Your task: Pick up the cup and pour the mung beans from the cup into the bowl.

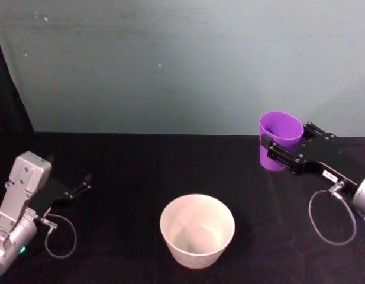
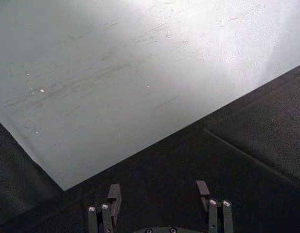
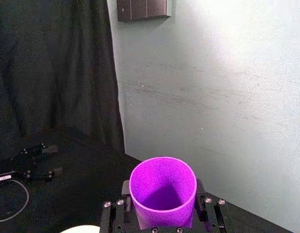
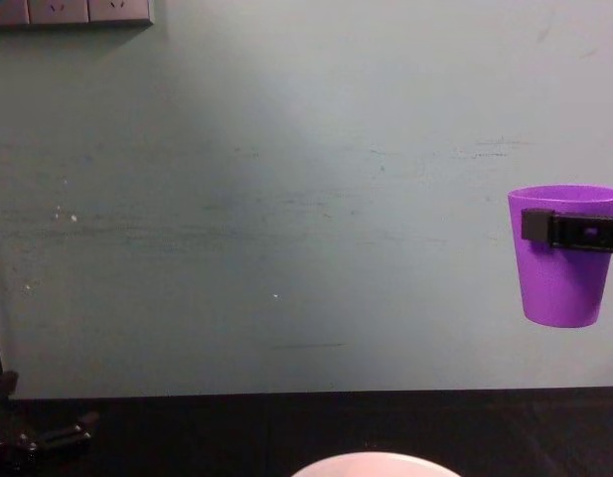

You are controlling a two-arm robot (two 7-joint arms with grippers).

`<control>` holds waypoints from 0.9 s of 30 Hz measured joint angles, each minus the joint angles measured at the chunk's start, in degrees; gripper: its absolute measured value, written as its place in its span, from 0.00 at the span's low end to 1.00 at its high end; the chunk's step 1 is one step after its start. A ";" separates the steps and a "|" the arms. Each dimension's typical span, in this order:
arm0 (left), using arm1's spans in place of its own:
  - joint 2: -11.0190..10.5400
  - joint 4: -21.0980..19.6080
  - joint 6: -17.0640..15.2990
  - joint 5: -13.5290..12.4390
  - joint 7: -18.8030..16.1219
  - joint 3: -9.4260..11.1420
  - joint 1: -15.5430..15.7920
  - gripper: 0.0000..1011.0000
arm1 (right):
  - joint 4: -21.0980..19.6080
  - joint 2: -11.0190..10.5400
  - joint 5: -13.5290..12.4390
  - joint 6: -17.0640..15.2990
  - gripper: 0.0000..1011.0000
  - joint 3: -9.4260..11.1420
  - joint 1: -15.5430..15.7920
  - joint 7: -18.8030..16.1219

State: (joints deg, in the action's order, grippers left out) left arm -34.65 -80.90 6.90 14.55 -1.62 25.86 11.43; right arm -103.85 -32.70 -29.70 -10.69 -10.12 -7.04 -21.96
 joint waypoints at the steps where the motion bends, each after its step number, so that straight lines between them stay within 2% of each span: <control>1: 0.00 0.00 0.00 0.00 0.00 0.00 0.00 0.99 | 0.00 0.00 0.00 0.00 0.73 0.00 0.00 0.00; 27: 0.00 0.00 0.00 0.00 0.00 0.00 0.00 0.99 | 0.00 0.00 0.00 0.00 0.73 0.00 0.00 0.00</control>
State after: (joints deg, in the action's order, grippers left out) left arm -34.65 -80.90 6.91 14.55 -1.62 25.86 11.43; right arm -103.85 -32.70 -29.70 -10.69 -10.12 -7.03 -21.97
